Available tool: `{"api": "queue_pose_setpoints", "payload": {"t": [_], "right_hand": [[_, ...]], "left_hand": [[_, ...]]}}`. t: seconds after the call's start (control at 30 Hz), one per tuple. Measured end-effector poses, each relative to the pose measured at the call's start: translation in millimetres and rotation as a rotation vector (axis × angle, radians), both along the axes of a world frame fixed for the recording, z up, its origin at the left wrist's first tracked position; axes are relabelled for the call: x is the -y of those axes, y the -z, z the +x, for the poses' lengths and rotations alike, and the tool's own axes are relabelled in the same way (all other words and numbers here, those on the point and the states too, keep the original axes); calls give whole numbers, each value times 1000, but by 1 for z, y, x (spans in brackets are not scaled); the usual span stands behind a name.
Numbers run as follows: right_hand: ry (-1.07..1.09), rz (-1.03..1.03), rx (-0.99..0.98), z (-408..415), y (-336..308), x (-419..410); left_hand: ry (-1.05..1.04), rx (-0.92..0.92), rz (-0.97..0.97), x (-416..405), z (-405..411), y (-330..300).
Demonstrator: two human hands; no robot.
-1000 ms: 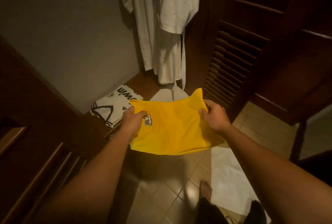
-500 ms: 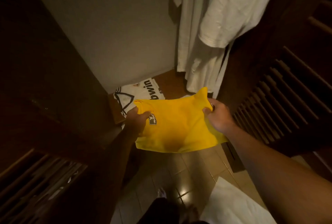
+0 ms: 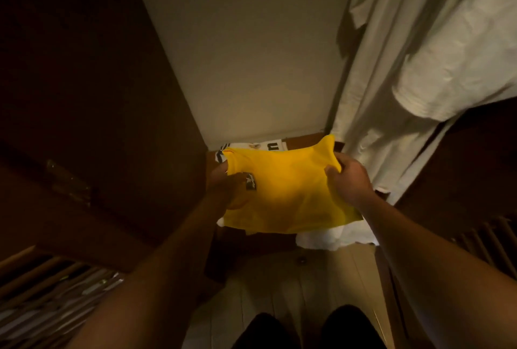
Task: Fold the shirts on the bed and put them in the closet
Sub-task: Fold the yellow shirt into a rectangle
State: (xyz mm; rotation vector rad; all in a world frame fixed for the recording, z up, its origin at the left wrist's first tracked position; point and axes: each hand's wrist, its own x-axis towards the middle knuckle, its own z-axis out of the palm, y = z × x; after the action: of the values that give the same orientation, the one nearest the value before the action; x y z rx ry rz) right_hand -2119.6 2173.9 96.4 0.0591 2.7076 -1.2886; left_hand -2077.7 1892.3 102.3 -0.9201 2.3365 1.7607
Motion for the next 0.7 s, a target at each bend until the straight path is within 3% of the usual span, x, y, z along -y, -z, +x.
{"api": "queue_pose_setpoints", "payload": {"t": [0.13, 0.23, 0.33, 0.4, 0.7], "right_hand": [[-106, -81, -66, -30, 31, 9], [-196, -167, -78, -75, 90, 8], [-223, -169, -74, -113, 129, 18], [-233, -110, -59, -122, 120, 36], [-203, -81, -173, -194, 246, 67]], "left_hand": [[21, -44, -24, 4, -9, 7], [-49, -47, -18, 13, -29, 30], [-75, -67, -25, 18, -49, 53], [-79, -77, -39, 24, -64, 74], [-153, -186, -69, 47, -132, 223]]}}
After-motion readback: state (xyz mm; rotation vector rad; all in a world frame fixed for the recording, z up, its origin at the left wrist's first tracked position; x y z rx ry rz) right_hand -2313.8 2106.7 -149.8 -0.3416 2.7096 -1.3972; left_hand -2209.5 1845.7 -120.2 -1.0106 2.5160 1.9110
